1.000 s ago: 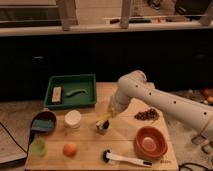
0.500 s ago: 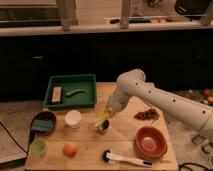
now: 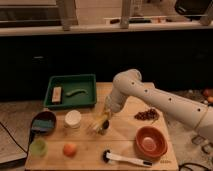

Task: Place banana in metal cup

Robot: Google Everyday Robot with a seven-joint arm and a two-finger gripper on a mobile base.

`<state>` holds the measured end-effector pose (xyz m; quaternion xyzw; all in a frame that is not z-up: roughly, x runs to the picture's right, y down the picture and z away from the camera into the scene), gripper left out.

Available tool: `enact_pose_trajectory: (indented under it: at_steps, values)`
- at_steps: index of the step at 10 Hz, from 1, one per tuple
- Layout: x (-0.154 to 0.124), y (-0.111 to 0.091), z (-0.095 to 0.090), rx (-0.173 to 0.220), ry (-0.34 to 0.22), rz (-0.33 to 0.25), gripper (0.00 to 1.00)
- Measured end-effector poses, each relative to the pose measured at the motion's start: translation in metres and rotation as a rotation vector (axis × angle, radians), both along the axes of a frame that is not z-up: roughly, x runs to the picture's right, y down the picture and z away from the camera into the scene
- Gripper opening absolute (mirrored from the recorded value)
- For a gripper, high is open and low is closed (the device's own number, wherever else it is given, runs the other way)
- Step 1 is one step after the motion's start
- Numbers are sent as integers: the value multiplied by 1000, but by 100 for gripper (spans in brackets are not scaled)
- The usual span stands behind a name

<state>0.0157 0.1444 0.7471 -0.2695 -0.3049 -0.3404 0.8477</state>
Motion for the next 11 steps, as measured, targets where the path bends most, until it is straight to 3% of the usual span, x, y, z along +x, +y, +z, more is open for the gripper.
enact_pose_trajectory:
  at_steps: [2,3,5,7,10,11]
  values:
    - [-3,4,2,-14,-3,-12,0]
    - [-4,7,4,-28,-3,-15,6]
    - [-4,9,6,-40,-2,-16,21]
    - [-6,12,7,-53,-2,-19,46]
    - [-6,13,10,-57,-2,-16,74]
    - [-7,13,10,-58,-2,-15,79]
